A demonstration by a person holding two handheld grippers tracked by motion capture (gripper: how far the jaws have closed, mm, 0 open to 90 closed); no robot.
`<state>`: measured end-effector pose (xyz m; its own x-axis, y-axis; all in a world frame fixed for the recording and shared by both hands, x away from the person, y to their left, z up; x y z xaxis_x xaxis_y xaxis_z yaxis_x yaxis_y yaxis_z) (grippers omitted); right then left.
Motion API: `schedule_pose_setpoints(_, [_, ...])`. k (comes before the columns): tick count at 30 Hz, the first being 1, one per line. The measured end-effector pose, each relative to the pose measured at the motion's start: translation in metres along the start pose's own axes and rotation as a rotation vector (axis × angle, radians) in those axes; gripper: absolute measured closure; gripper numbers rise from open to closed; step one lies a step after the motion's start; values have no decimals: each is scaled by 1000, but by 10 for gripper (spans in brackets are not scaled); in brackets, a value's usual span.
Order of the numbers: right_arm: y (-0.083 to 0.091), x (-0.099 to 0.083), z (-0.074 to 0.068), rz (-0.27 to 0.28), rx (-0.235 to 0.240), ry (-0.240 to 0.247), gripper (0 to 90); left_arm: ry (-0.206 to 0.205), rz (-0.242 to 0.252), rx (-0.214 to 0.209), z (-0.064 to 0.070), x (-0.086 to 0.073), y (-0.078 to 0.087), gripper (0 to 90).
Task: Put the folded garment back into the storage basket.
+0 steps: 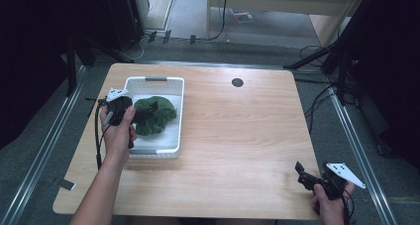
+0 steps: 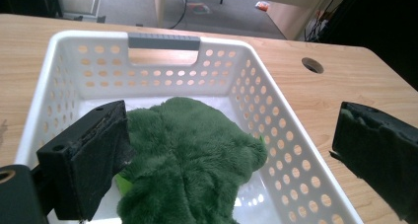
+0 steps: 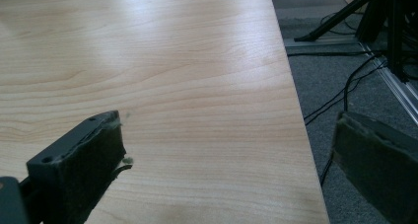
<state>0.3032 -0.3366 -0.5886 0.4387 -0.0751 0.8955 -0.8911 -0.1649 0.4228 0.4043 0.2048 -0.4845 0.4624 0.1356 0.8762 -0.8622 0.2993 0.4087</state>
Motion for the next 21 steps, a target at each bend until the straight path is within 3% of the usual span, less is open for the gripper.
schedule_pose_setpoints(14, [0,0,0,-5,-5,0,1,7,65,-35,-9,-3,41,0])
schedule_pose_setpoints(21, [0,0,0,-6,-7,0,1,-19,90,-39,-13,-13,61,0])
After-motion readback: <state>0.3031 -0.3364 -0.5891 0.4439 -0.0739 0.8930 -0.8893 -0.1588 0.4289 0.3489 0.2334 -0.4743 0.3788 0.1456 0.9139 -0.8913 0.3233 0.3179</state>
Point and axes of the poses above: each handheld gripper's, and its own axes: y roughly backward along the jaws, x roughly out of its top, z roughly to its right, the point moved 9 cm from there along -y, roughly forward along the jaws, and after that the axes turned 3 degrees about z, right-handed, at the moved point
